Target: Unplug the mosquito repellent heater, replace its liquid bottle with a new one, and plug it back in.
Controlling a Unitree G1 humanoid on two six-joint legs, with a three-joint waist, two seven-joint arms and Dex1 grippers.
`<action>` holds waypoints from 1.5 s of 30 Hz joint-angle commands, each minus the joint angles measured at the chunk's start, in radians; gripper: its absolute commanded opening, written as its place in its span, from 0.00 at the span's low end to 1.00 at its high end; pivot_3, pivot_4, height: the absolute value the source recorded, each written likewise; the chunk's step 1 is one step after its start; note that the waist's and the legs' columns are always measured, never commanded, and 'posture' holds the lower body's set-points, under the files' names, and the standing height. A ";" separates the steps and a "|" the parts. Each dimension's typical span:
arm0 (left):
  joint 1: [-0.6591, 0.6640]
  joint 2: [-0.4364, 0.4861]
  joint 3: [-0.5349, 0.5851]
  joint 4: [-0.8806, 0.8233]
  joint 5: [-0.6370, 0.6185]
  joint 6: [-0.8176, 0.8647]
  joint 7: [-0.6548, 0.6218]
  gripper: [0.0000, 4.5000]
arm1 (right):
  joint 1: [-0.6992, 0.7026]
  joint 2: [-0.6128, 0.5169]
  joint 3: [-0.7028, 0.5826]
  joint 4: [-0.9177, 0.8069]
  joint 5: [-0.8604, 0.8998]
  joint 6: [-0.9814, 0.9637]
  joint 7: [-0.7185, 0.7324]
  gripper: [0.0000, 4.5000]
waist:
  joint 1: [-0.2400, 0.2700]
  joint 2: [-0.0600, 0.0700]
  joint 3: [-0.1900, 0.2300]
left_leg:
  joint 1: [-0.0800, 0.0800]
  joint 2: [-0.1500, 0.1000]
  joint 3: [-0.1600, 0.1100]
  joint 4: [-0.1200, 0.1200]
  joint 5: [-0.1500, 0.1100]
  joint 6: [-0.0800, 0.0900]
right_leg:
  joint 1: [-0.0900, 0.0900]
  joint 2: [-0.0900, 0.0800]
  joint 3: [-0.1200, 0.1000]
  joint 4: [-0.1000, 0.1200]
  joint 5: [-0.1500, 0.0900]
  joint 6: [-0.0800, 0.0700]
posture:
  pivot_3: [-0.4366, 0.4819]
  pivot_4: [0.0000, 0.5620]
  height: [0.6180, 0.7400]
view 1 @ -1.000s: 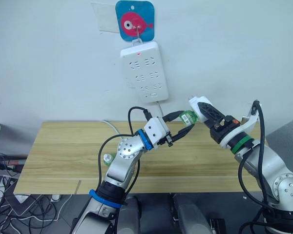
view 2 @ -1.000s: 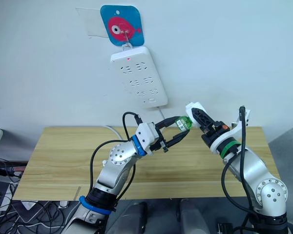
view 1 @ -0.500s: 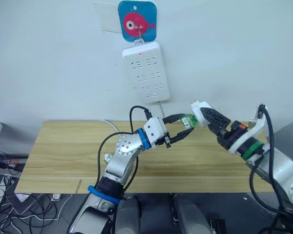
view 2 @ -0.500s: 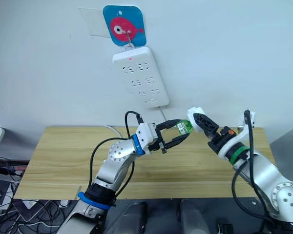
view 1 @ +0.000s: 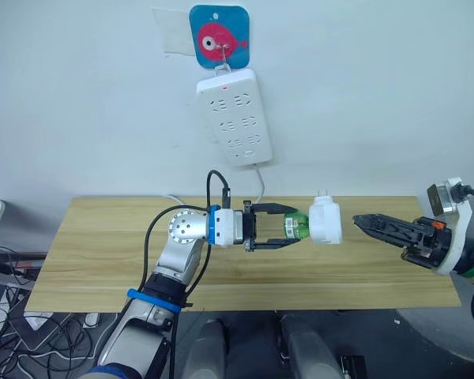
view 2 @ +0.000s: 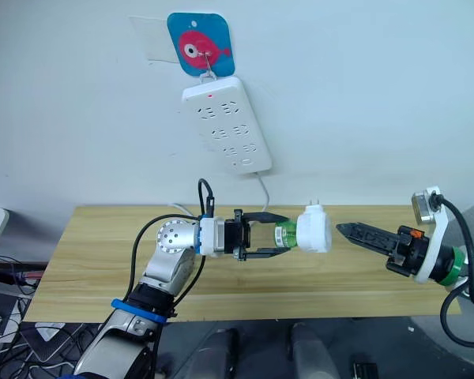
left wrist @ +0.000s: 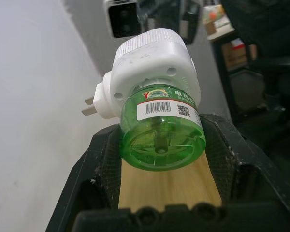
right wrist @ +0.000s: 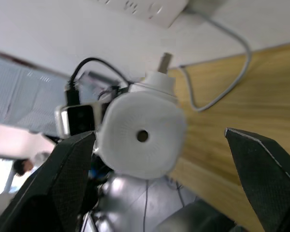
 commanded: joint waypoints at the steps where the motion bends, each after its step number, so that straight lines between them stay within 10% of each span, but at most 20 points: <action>1: -0.053 -0.021 0.015 0.044 -0.011 -0.067 -0.022 0.50 | -0.046 -0.023 0.026 0.047 0.024 0.062 0.056 0.99 | 0.001 0.000 0.000 | 0.000 0.000 0.000 0.000 0.000 0.000 | 0.000 0.000 0.000 0.000 0.000 0.000 | 0.54 0.40 1.00; 40: -0.109 -0.064 -0.013 0.139 0.042 -0.137 -0.043 0.50 | -0.144 0.076 0.132 0.023 0.024 0.043 -0.116 0.99 | 0.009 0.000 0.000 | -0.004 0.001 0.001 0.004 0.000 0.000 | -0.001 -0.001 -0.002 0.000 0.003 -0.001 | 0.55 0.44 1.00; 45: -0.108 -0.066 -0.014 0.135 0.040 -0.133 -0.046 0.50 | -0.134 0.083 0.128 0.013 0.024 0.033 -0.130 0.71 | 0.009 0.000 0.000 | -0.004 0.001 0.001 0.004 0.000 0.000 | -0.001 -0.001 -0.002 0.000 0.003 -0.001 | 0.55 0.45 1.00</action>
